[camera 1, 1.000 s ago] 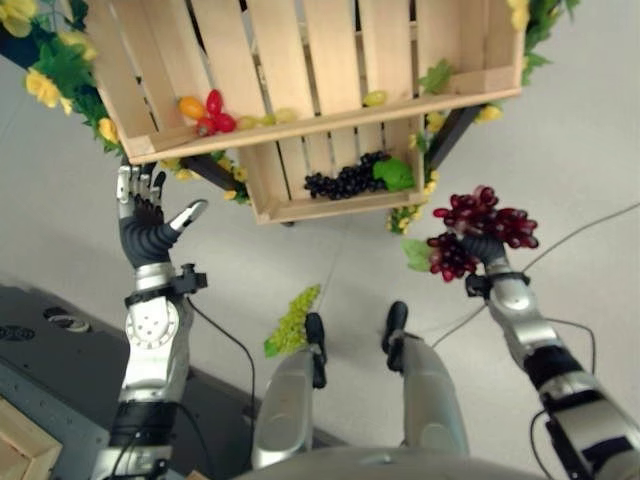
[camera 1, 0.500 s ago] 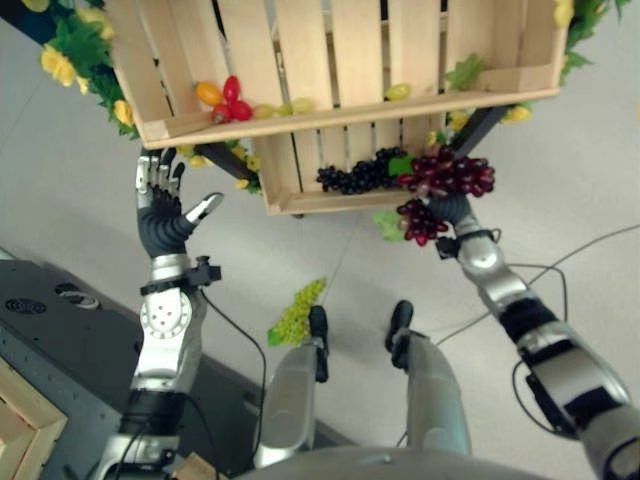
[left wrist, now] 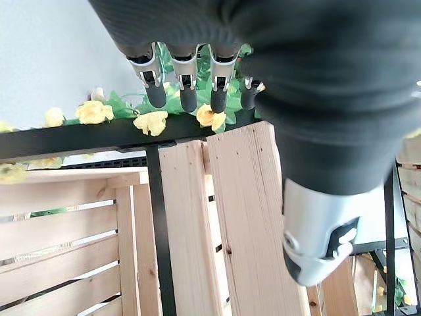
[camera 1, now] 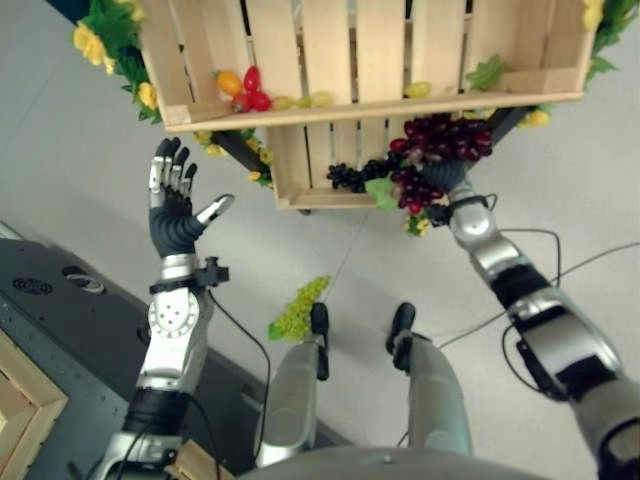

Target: Pick up the fruits from the basket on one side to the basket on the other side

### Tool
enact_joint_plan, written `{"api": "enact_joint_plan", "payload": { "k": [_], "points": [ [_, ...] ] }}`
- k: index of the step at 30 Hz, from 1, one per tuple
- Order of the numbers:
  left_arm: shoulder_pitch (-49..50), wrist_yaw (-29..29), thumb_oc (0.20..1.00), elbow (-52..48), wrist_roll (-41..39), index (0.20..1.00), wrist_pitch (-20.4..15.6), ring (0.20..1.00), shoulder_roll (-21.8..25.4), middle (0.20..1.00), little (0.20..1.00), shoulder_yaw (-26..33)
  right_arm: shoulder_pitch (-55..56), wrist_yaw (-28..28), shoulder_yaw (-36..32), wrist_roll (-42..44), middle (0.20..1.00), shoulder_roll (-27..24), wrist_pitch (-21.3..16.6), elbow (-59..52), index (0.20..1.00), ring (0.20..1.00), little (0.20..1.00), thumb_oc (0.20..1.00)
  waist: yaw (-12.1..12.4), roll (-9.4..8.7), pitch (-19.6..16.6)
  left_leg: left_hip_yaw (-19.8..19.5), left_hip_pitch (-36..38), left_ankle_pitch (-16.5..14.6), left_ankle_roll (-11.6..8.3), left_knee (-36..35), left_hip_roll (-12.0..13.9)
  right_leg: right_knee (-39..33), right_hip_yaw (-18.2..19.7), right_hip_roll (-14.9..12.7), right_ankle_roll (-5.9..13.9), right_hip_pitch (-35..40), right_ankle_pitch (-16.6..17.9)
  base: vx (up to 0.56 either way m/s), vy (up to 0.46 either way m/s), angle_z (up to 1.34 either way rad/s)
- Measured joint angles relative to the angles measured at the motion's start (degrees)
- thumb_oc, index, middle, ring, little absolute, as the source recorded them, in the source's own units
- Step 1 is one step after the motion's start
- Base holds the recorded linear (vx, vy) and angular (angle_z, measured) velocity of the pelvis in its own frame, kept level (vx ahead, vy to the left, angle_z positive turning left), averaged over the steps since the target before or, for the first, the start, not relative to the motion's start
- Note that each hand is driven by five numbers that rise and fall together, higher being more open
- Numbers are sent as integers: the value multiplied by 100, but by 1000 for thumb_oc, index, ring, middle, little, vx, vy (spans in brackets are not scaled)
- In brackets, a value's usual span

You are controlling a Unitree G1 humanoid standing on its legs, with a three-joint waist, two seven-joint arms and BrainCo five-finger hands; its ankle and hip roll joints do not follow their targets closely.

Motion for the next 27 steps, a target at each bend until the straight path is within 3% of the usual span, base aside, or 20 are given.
{"api": "enact_joint_plan", "payload": {
  "k": [18,19,20,21,27],
  "points": [
    [-166,-41,1000,75,-20,1000,2,1000,147,1000,1000,-197,-828,-129,427,125,219,-128,276,943,219,219,219,219,105,2,-1,-170,-22,172,-32,-237,-46,-55,-141,-31,-5,-13,3,31,-16,4],
    [-184,-27,1000,89,-20,1000,3,1000,146,1000,1000,-200,-856,-142,426,143,467,-127,276,982,467,467,467,467,106,2,-1,-193,-40,184,-33,-245,-46,-55,-151,-31,-6,-23,1,24,-26,8],
    [-188,-26,1000,89,-19,1000,3,1000,146,1000,1000,-206,-875,-145,426,151,576,-126,276,1004,576,576,576,576,113,2,-1,-200,-53,188,-33,-247,-46,-54,-157,-30,-7,-31,0,26,-20,6],
    [-201,-20,1000,89,-19,1000,3,1000,147,1000,1000,-231,-937,-154,426,170,1000,-127,277,1061,1000,1000,1000,1000,137,3,-2,-218,-88,197,-36,-249,-47,-50,-168,-30,-8,-63,0,17,-13,4],
    [-261,15,1000,89,-18,1000,7,1000,148,1000,1000,-426,-1159,-171,426,230,1000,-102,277,1209,1000,1000,1000,1000,186,3,-2,-372,-198,271,-60,-301,-62,-47,-212,-29,-26,-126,-12,10,-11,11]
  ]
}}
